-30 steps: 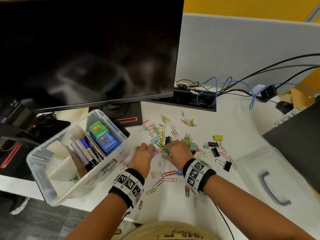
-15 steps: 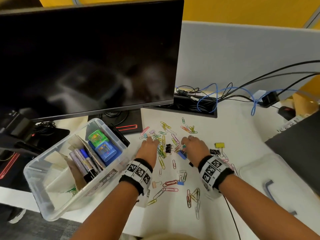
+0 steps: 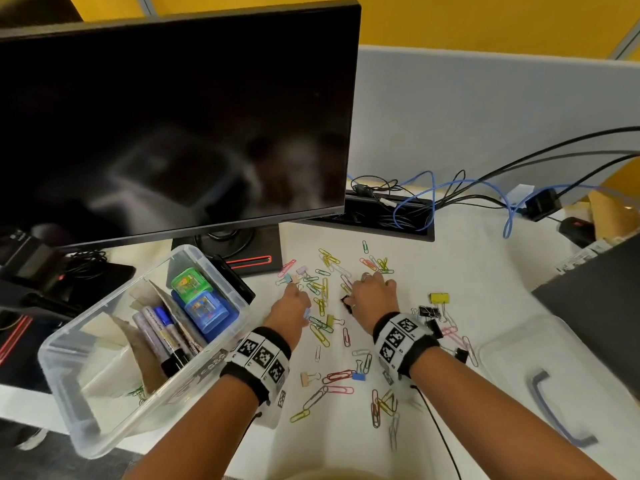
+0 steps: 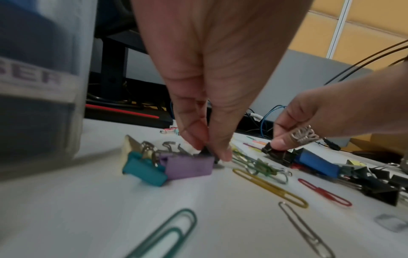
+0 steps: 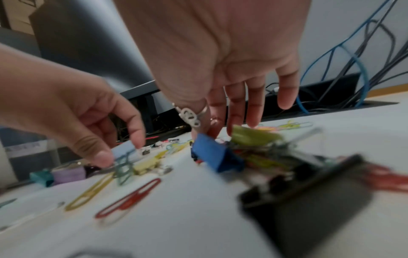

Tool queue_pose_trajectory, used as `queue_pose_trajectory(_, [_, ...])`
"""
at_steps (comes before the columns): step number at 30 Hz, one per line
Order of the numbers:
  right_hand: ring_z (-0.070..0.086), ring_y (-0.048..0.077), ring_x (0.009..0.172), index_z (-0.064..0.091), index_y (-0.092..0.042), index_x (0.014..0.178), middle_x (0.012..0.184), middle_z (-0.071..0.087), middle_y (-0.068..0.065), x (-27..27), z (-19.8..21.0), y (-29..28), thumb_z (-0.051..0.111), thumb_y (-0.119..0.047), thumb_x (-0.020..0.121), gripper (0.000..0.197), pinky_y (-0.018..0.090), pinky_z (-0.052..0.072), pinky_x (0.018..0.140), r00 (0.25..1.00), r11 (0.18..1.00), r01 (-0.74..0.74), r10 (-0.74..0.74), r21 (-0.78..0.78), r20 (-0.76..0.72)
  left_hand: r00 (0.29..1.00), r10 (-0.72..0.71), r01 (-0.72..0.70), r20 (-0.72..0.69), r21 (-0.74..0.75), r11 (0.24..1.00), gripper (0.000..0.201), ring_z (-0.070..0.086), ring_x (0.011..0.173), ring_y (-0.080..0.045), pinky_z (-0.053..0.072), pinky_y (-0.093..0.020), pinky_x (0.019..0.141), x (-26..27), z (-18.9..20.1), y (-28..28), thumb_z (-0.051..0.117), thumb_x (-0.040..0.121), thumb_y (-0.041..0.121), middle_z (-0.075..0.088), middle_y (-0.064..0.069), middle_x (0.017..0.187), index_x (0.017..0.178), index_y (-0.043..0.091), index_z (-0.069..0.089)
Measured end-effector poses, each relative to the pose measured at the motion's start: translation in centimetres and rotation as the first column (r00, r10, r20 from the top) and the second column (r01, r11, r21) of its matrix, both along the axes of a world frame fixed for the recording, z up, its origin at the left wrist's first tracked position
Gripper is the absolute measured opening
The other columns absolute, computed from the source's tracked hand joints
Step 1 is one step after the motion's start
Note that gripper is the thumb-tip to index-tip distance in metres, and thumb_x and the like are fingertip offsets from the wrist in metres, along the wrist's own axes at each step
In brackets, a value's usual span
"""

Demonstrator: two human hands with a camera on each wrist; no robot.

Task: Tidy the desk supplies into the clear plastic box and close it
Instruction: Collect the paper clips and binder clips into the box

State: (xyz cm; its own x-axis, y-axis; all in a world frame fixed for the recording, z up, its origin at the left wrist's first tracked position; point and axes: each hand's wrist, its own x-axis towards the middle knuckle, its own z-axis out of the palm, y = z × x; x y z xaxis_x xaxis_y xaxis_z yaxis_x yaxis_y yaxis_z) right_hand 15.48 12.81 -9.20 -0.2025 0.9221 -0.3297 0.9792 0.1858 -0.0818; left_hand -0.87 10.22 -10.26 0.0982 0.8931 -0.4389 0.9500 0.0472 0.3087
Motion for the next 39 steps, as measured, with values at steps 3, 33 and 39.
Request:
queue_pose_trajectory(3, [0.039,0.028,0.123,0.055,-0.011,0.115,0.126,0.054,0.010,2.0,0.3,0.1,0.054,-0.023,0.087,0.030,0.042,0.033,0.100,0.998,1.000,0.008,-0.008,-0.003,0.069,1.000,-0.015,0.016,-0.018,0.036,0.999,0.034,0.058,0.109,-0.024,0.048,-0.028,0.096,-0.3,0.1,-0.5,0.057,0.089,0.005,0.047,-0.010,0.127,0.122,0.008,0.051])
queue_pose_trajectory(33, [-0.004,0.029,0.146,0.004,-0.013,0.149,0.159,-0.007,0.004,-3.5,-1.3,4.7,0.029,-0.019,0.100,0.055,0.038,0.009,0.120,0.947,0.964,-0.111,0.029,-0.241,-0.321,0.904,-0.146,0.137,-0.402,-0.052,0.989,0.054,0.035,0.130,-0.025,0.034,-0.037,0.110,-0.9,1.7,-1.8,0.045,0.090,0.007,0.033,-0.010,0.144,0.141,0.003,0.028])
queue_pose_trajectory(39, [-0.008,0.032,0.146,-0.001,-0.012,0.149,0.159,-0.008,0.004,-2.3,-0.7,1.2,0.025,-0.020,0.100,0.055,0.042,0.007,0.119,0.924,0.872,-0.381,0.344,-0.308,-0.170,0.957,-0.122,0.136,-0.263,0.033,0.990,0.061,0.028,0.136,-0.028,0.033,-0.038,0.109,-1.0,2.5,-0.8,0.041,0.088,0.000,0.023,-0.011,0.151,0.145,0.010,0.023])
